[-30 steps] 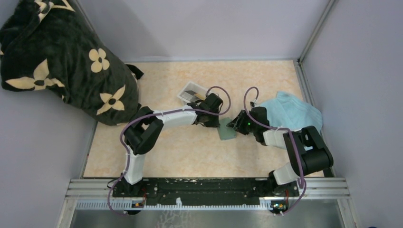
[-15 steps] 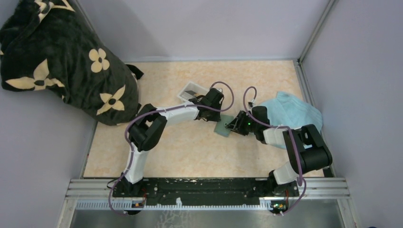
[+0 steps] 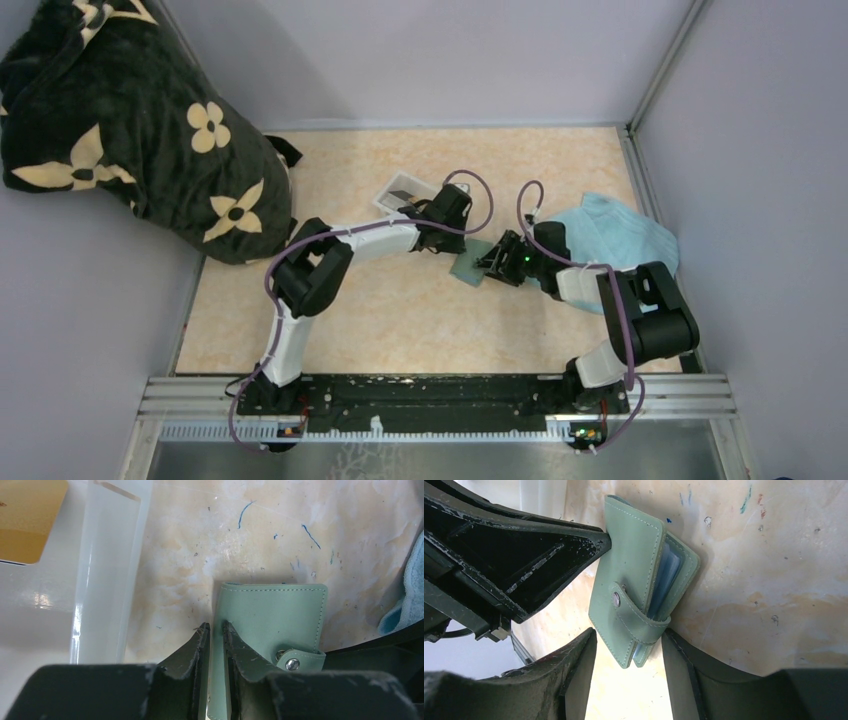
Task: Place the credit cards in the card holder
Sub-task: Close the card holder at the center of the board.
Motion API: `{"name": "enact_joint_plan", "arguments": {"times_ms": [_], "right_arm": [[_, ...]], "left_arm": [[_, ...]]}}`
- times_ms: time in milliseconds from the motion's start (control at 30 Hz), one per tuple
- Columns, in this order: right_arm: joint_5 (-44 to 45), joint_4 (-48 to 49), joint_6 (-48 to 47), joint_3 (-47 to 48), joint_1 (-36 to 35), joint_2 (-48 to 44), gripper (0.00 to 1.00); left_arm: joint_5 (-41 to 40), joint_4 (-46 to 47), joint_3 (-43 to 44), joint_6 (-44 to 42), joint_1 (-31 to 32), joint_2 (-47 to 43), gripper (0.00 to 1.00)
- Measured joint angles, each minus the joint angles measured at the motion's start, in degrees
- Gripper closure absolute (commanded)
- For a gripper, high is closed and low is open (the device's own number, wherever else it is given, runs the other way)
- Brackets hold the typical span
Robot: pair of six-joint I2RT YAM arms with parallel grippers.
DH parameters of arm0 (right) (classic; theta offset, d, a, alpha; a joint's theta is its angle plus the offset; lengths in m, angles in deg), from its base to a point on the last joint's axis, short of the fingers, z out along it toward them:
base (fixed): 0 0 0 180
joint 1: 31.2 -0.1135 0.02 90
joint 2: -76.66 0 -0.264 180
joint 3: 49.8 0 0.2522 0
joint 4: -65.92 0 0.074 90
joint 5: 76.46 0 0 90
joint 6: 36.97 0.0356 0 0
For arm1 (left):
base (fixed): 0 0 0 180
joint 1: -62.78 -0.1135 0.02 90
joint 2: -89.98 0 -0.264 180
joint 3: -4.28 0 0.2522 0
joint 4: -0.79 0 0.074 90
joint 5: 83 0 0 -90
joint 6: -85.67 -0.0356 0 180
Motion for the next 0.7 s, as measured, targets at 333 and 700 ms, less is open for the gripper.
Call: {"name": "enact_joint_plan", "arguments": {"times_ms": [333,700], "right_arm": [[2.3,2.9,6.5,-1.6,0.2,-0.3,0.46],[11.1,4.9,13.4,-5.4,0.3,-4.4,0.48]], "left_arm": [[0.0,1.6,-1.3,0.0,0.0,-0.5,0.78],[0.0,2.2,-1.8,0.2,0.0,-0.7,0.78]]}}
